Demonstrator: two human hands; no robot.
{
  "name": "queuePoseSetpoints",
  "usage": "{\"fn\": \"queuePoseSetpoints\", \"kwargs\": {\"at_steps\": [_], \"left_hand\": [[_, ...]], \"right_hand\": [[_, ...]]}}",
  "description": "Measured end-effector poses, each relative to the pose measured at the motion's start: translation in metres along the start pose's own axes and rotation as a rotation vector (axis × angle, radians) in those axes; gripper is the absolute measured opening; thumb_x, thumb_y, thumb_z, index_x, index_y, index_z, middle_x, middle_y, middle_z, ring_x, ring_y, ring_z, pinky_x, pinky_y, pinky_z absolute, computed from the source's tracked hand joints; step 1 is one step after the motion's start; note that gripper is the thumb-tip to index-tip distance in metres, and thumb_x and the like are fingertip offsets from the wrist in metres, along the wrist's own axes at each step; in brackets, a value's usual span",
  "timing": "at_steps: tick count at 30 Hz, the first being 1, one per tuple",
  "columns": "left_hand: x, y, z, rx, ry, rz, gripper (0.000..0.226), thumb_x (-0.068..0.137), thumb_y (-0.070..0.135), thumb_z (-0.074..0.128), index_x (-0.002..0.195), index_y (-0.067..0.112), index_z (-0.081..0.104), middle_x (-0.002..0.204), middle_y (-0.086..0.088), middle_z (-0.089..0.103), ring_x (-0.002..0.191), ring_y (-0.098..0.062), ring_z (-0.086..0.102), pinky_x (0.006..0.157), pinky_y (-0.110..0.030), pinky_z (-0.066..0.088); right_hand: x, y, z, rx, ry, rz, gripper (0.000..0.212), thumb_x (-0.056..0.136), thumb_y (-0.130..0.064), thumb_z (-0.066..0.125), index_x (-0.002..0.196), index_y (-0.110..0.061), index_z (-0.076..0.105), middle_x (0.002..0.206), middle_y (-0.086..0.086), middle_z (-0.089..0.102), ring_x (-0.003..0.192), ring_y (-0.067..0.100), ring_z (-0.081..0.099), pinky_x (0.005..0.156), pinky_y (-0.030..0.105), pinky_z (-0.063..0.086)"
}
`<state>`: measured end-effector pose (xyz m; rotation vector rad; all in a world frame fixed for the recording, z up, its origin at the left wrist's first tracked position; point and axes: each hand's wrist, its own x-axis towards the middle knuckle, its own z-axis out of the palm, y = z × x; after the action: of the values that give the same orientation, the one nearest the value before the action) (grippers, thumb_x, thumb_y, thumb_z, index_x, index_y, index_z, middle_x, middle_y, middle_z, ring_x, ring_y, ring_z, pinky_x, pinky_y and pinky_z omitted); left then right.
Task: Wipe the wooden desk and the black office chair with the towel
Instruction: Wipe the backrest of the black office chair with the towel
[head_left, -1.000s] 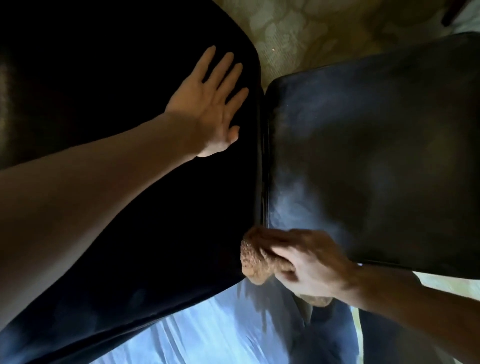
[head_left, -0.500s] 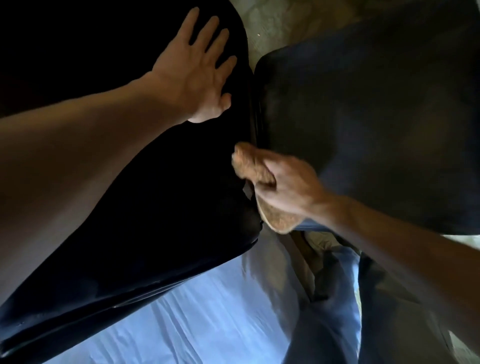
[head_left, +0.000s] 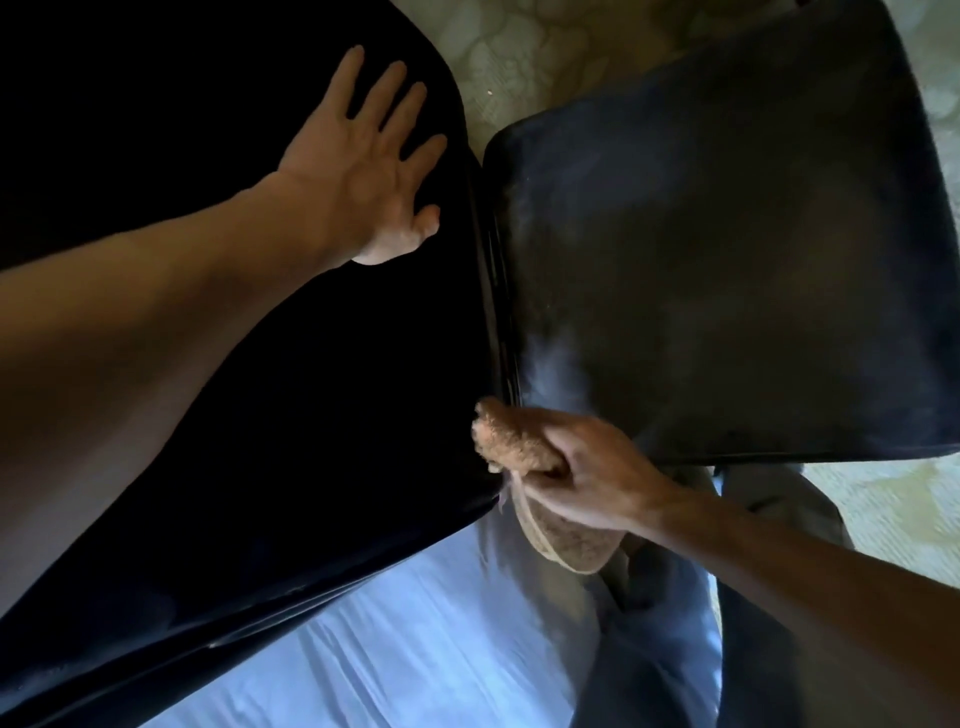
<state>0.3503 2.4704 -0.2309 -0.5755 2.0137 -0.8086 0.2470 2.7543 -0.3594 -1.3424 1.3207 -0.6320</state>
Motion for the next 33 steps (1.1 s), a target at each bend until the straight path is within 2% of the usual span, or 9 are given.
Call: {"fn": "queuePoseSetpoints", "kwargs": {"at_steps": [4,7,9,12,17,21,23,27,33], "left_hand": [[0.008,-0.005,0.002,-0.016,0.012,0.006,0.083,0.091,0.076,0.002,0.163,0.036,0.001,0.172,-0.011,-0.006,0.158,-0.032,-0.011,0.125,-0.059,-0.009],[0.023,-0.010,-0.009,-0.026,0.010,0.020,0.081,0.092,0.075,0.005,0.163,0.037,0.002,0.172,-0.012,-0.007,0.158,-0.031,-0.012,0.124,-0.060,-0.009],[0.034,-0.013,-0.012,0.010,0.018,0.037,0.081,0.092,0.075,0.005,0.163,0.036,0.003,0.172,-0.013,-0.007,0.158,-0.031,-0.011,0.124,-0.061,-0.009],[0.046,-0.020,-0.014,0.037,0.060,0.045,0.083,0.091,0.075,0.006,0.164,0.035,0.006,0.172,-0.013,-0.004,0.159,-0.032,-0.008,0.124,-0.063,-0.006],[0.081,-0.033,-0.034,0.102,0.120,0.077,0.083,0.092,0.071,0.010,0.164,0.030,0.012,0.172,-0.015,0.001,0.159,-0.032,-0.004,0.124,-0.063,-0.003],[0.115,-0.046,-0.049,0.134,0.149,0.051,0.084,0.093,0.073,0.012,0.164,0.029,0.009,0.171,-0.017,0.008,0.158,-0.035,0.005,0.124,-0.064,0.002],[0.129,-0.051,-0.055,0.147,0.186,0.013,0.085,0.093,0.072,0.013,0.163,0.024,0.014,0.167,-0.019,0.020,0.154,-0.037,0.018,0.124,-0.062,0.009],[0.153,-0.056,-0.066,0.124,0.271,-0.067,0.078,0.096,0.067,0.021,0.153,0.016,0.037,0.140,-0.019,0.051,0.127,-0.037,0.046,0.117,-0.057,0.026],[0.165,-0.052,-0.071,0.061,0.352,-0.054,0.060,0.099,0.061,0.029,0.115,0.008,0.053,0.106,-0.019,0.056,0.099,-0.035,0.049,0.102,-0.052,0.035]], "right_hand": [[0.004,0.009,-0.009,-0.297,-0.202,-0.087,0.061,0.076,-0.053,0.037,0.123,-0.029,0.066,0.125,-0.012,0.069,0.109,0.014,0.068,0.090,0.033,0.055],[0.002,0.015,-0.021,-0.260,-0.322,-0.069,0.055,0.073,-0.052,0.047,0.122,-0.035,0.064,0.119,-0.019,0.069,0.103,0.003,0.066,0.087,0.029,0.054],[0.002,0.007,-0.020,-0.016,-0.198,0.040,0.062,0.069,-0.054,0.053,0.129,-0.043,0.064,0.117,-0.023,0.071,0.104,-0.002,0.066,0.088,0.026,0.054],[0.020,0.004,-0.024,0.313,0.082,0.164,0.050,0.071,-0.045,0.062,0.120,-0.040,0.070,0.086,-0.027,0.071,0.082,-0.005,0.066,0.073,0.024,0.053],[0.067,0.001,-0.034,0.389,0.019,0.191,0.049,0.075,-0.036,0.066,0.125,-0.037,0.070,0.078,-0.026,0.067,0.071,-0.003,0.063,0.065,0.020,0.045],[0.098,-0.002,-0.051,0.488,0.135,0.196,0.020,0.075,-0.039,0.066,0.095,-0.041,0.070,0.065,-0.024,0.064,0.058,0.000,0.059,0.059,0.024,0.043],[0.113,-0.001,-0.069,0.529,0.277,0.244,0.010,0.075,-0.041,0.065,0.084,-0.045,0.066,0.067,-0.021,0.066,0.062,0.003,0.061,0.062,0.027,0.046],[0.148,0.012,-0.116,0.483,0.526,0.291,0.034,0.076,-0.052,0.060,0.108,-0.041,0.065,0.090,-0.013,0.072,0.087,0.017,0.070,0.082,0.045,0.058],[0.213,0.016,-0.199,0.279,0.625,0.208,0.034,0.089,-0.032,0.067,0.123,-0.030,0.064,0.108,-0.009,0.070,0.102,0.020,0.067,0.092,0.041,0.054]]}}
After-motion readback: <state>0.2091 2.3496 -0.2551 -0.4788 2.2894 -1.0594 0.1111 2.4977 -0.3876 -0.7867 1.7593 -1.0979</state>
